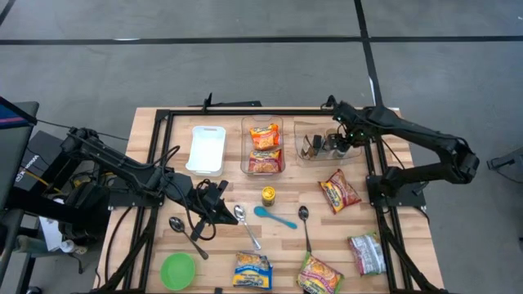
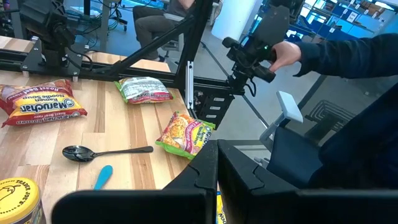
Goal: Pick & Place Food Item
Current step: Put the silver spoon into the white bin
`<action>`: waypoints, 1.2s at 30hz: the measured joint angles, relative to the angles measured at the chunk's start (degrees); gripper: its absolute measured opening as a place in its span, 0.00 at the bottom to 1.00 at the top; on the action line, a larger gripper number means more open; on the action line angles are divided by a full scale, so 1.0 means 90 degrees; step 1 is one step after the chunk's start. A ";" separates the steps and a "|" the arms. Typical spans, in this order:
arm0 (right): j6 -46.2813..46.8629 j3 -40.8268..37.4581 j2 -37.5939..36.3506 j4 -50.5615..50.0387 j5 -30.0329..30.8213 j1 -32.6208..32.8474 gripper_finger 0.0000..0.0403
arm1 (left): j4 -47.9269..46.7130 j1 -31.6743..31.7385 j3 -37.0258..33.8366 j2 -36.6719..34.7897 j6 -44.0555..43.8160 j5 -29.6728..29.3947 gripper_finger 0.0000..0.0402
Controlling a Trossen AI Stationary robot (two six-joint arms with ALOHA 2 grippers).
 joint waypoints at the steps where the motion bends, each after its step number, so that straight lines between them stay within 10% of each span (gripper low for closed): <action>1: -0.0006 0.0084 0.0000 -0.0101 0.0000 0.0000 0.62 | 0.0000 0.0000 0.0000 -0.0001 0.0002 0.0000 0.00; 17: 0.0004 0.1466 0.0000 -0.0990 0.0007 0.0716 0.62 | 0.0000 -0.0001 0.0000 -0.0001 0.0001 0.0000 0.00; 36: 0.0762 0.1799 0.0001 -0.0959 0.0214 0.3724 0.62 | 0.0000 -0.0001 0.0000 -0.0001 0.0000 0.0000 0.00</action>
